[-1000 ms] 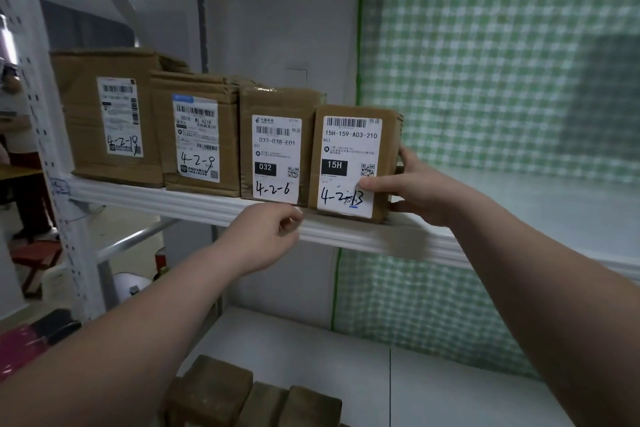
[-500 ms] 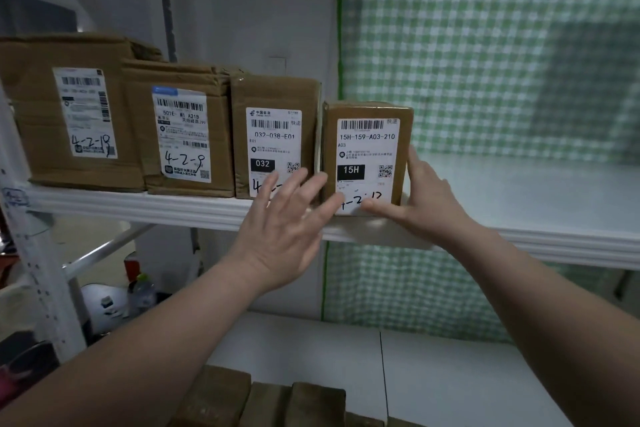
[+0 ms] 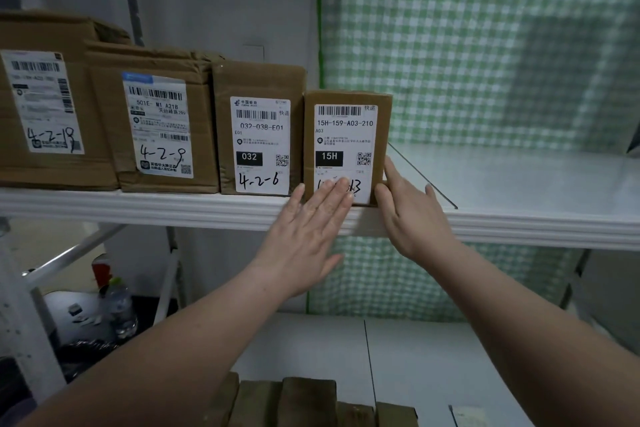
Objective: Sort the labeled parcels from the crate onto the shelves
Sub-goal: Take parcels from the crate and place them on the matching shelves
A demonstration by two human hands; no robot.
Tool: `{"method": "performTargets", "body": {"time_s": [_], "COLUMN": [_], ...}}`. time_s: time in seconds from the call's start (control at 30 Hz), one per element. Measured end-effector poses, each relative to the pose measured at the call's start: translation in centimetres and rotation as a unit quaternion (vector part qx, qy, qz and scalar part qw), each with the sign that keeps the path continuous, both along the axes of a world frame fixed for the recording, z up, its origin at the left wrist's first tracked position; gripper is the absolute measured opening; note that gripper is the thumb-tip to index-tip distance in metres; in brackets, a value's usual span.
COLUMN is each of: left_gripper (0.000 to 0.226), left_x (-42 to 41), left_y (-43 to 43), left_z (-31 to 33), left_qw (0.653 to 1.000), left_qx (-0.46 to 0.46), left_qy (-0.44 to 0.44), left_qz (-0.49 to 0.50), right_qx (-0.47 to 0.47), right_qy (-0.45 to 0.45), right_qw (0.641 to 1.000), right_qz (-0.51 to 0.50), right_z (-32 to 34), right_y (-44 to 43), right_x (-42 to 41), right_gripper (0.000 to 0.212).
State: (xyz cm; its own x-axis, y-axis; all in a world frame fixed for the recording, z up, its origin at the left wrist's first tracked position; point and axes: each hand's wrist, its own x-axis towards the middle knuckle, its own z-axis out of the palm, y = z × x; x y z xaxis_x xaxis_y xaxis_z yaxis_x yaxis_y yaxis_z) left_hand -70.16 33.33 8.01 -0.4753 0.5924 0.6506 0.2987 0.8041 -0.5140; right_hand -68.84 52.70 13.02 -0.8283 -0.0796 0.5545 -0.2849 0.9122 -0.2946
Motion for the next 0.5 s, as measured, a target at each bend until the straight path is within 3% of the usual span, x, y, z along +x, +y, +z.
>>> {"method": "performTargets", "body": {"time_s": [0.5], "left_gripper": [0.083], "left_x": [-0.23], "left_y": [0.46], "left_z": [0.41], "left_qw": [0.998], "left_qx": [0.031], "left_qy": [-0.052], "left_qz": [0.015], "right_qx": [0.03], "right_qy": [-0.017], "right_qw": [0.999], "right_qz": [-0.012], "right_z": [0.05], "right_y": [-0.37], "right_x": [-0.51], "right_gripper": [0.051]}}
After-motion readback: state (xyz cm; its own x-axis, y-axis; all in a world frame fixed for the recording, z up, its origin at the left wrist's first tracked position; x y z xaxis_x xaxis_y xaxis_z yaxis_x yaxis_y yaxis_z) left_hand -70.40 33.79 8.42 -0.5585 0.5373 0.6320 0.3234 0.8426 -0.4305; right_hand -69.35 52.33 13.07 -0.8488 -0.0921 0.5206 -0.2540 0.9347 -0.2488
